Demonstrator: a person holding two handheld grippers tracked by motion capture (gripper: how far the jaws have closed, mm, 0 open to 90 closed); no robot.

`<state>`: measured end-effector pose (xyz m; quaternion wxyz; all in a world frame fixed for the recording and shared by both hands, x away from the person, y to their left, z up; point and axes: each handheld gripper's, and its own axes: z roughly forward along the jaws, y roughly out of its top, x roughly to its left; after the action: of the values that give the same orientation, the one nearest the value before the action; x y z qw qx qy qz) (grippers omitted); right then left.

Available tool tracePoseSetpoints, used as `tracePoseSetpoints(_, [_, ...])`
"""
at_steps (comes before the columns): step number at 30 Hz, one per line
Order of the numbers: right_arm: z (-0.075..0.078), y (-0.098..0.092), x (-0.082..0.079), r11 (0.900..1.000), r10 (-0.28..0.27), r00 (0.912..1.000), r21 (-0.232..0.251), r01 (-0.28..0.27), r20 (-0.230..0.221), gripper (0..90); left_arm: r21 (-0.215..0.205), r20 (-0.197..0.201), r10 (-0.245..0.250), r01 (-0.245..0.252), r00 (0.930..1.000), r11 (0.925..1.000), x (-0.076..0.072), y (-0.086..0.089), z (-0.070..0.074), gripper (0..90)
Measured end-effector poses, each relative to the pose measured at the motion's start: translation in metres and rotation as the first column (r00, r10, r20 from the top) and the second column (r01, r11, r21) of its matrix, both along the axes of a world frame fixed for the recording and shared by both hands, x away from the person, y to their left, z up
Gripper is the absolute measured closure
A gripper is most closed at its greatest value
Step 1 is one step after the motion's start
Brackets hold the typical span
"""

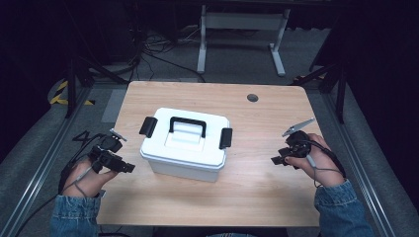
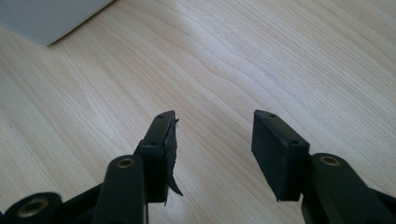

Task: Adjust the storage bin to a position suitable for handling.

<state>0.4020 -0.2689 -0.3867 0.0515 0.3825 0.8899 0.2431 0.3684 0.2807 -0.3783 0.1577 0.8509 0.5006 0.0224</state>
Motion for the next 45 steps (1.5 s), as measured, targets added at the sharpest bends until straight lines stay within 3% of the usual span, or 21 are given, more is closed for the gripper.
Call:
tracePoseSetpoints(5, [0.001,-0.001,-0.003,1.000,0.001,0.9999,0.012,-0.001,0.012,50.9,0.009,0.030,-0.016,0.016,0.9994,0.9998,0.001,-0.002,0.004,39.3])
tracePoseSetpoints(18, [0.007,0.011,-0.008,0.998,0.048,0.9984,0.050,-0.049,0.032,50.6,0.013,0.037,-0.025,0.025,0.9990,0.9996,0.001,-0.002,0.004,40.1])
tracePoseSetpoints(22, [0.013,0.020,-0.013,0.992,0.089,0.9951,0.089,-0.092,0.045,50.6,0.009,0.035,-0.027,0.027,0.9990,0.9996,0.001,-0.004,0.004,40.2])
tracePoseSetpoints(33, [0.031,0.042,-0.016,0.982,0.145,0.9854,0.108,-0.155,0.089,50.6,0.007,0.044,-0.033,0.032,0.9985,0.9995,0.002,-0.003,0.006,39.6])
tracePoseSetpoints(45, [0.056,0.065,-0.005,0.975,0.192,0.9734,0.085,-0.203,0.124,49.9,-0.002,0.043,-0.013,0.013,0.9990,0.9999,0.003,0.000,0.007,38.1])
